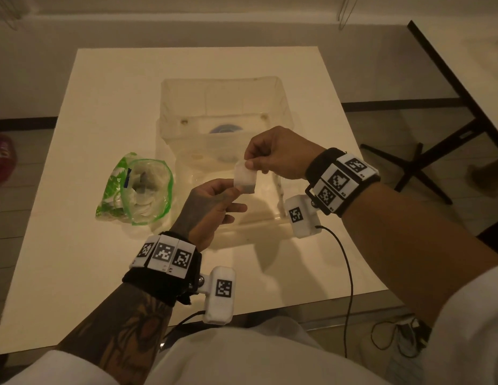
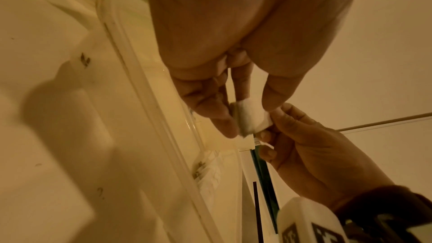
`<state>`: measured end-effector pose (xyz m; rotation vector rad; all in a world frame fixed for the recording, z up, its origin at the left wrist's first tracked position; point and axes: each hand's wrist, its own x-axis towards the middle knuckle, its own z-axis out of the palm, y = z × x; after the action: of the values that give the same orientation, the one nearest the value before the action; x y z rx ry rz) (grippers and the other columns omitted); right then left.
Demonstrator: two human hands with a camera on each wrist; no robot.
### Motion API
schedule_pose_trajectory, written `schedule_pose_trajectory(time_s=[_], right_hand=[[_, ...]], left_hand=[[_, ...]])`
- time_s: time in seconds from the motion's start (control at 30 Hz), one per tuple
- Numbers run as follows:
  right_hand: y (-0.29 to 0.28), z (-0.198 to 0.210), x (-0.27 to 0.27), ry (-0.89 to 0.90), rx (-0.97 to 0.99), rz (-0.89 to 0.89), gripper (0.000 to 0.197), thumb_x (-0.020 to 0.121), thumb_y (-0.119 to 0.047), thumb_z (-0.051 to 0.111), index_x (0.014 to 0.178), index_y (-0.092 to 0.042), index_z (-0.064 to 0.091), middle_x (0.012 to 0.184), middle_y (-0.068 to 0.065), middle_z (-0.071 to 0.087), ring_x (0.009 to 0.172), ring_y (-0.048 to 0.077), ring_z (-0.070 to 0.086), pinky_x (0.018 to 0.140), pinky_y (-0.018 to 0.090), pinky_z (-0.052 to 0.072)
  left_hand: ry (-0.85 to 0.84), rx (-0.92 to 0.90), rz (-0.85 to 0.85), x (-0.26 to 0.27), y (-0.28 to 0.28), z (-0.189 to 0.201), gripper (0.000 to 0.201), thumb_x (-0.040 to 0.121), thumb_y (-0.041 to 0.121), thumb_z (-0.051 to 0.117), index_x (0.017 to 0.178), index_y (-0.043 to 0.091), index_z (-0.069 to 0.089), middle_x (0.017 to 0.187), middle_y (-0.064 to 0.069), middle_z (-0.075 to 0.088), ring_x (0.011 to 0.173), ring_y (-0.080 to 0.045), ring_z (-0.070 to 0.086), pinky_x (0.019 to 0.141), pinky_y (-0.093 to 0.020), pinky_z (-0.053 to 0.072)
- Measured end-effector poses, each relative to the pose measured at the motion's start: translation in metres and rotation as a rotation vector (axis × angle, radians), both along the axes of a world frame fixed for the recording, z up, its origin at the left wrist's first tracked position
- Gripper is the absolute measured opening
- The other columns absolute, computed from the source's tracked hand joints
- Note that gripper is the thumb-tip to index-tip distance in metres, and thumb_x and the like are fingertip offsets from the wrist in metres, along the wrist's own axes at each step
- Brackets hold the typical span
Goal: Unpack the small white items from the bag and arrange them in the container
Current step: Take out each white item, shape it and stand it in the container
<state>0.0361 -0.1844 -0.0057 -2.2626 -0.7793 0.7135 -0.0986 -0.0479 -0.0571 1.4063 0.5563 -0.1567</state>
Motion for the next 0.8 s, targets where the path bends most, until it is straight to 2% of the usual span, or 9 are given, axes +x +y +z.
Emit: schedule_pose_trajectory(time_s=[0.1, 0.2, 0.3, 0.43, 0.6, 0.67, 0.73, 0.8], right_hand=[[-0.016, -0.005, 0.003, -0.006, -0.083, 0.013, 0.007, 0.088, -0.019, 0.068, 0.092, -0.013, 0.07, 0.081, 0.003, 0.069, 0.07, 0.01, 0.06, 0.07, 0.023, 0.051], [-0.031, -0.013, 0.005, -0.044, -0.184, 0.025, 0.008, 0.088, -0.021, 0.068, 0.093, -0.014, 0.071, 0.081, -0.001, 0.067, 0.071, 0.009, 0.058, 0.069, 0.02, 0.048], [-0.042, -0.022, 0.005, -0.068, -0.293, 0.049, 0.011, 0.088, -0.022, 0.068, 0.094, -0.013, 0.071, 0.085, -0.001, 0.067, 0.075, 0.01, 0.058, 0.07, 0.021, 0.046], [-0.051, -0.033, 0.0, -0.095, -0.434, 0.109, 0.013, 0.087, -0.022, 0.069, 0.096, -0.013, 0.073, 0.086, -0.007, 0.063, 0.078, 0.008, 0.057, 0.075, 0.024, 0.044], [-0.052, -0.039, -0.006, -0.159, -0.563, 0.168, 0.014, 0.088, -0.017, 0.068, 0.098, -0.011, 0.074, 0.096, 0.0, 0.069, 0.083, 0.013, 0.058, 0.073, 0.023, 0.042], [-0.051, -0.041, -0.006, -0.195, -0.623, 0.191, 0.012, 0.087, -0.016, 0.068, 0.096, -0.011, 0.074, 0.097, 0.002, 0.071, 0.084, 0.016, 0.061, 0.075, 0.025, 0.046], [-0.049, -0.043, -0.005, -0.235, -0.67, 0.195, 0.01, 0.087, -0.016, 0.067, 0.094, -0.013, 0.074, 0.097, 0.001, 0.07, 0.084, 0.017, 0.061, 0.082, 0.03, 0.051], [-0.047, -0.044, -0.004, -0.282, -0.706, 0.207, 0.01, 0.088, -0.016, 0.065, 0.094, -0.015, 0.073, 0.098, 0.0, 0.069, 0.084, 0.017, 0.058, 0.085, 0.034, 0.051]], left_hand=[[0.061, 0.097, -0.031, 0.0, 0.005, -0.007, 0.019, 0.092, 0.023, 0.062, 0.111, 0.02, 0.064, 0.102, -0.002, 0.071, 0.082, -0.015, 0.071, 0.067, -0.03, 0.051], [0.094, 0.158, -0.041, -0.001, 0.008, -0.01, 0.014, 0.091, 0.022, 0.063, 0.105, 0.018, 0.065, 0.1, -0.001, 0.071, 0.079, -0.016, 0.072, 0.061, -0.029, 0.049], [0.11, 0.208, -0.042, -0.002, 0.008, -0.011, 0.008, 0.09, 0.019, 0.063, 0.094, 0.015, 0.068, 0.094, -0.001, 0.073, 0.076, -0.018, 0.072, 0.054, -0.025, 0.045], [0.131, 0.25, -0.074, -0.002, 0.008, -0.009, 0.009, 0.09, 0.017, 0.061, 0.092, 0.013, 0.069, 0.091, -0.001, 0.072, 0.078, -0.02, 0.072, 0.056, -0.026, 0.045], [0.135, 0.275, -0.083, -0.002, 0.009, -0.007, 0.009, 0.091, 0.017, 0.06, 0.093, 0.013, 0.068, 0.092, -0.002, 0.072, 0.079, -0.021, 0.071, 0.057, -0.027, 0.046], [0.141, 0.282, -0.082, -0.002, 0.009, -0.007, 0.009, 0.092, 0.017, 0.06, 0.093, 0.013, 0.068, 0.092, -0.002, 0.072, 0.079, -0.021, 0.07, 0.059, -0.028, 0.047], [0.144, 0.285, -0.083, -0.001, 0.009, -0.006, 0.009, 0.092, 0.018, 0.06, 0.093, 0.013, 0.067, 0.092, -0.002, 0.072, 0.079, -0.021, 0.07, 0.06, -0.028, 0.047], [0.15, 0.289, -0.079, -0.001, 0.01, -0.006, 0.009, 0.092, 0.019, 0.06, 0.093, 0.013, 0.067, 0.092, -0.003, 0.072, 0.078, -0.021, 0.07, 0.06, -0.029, 0.048]])
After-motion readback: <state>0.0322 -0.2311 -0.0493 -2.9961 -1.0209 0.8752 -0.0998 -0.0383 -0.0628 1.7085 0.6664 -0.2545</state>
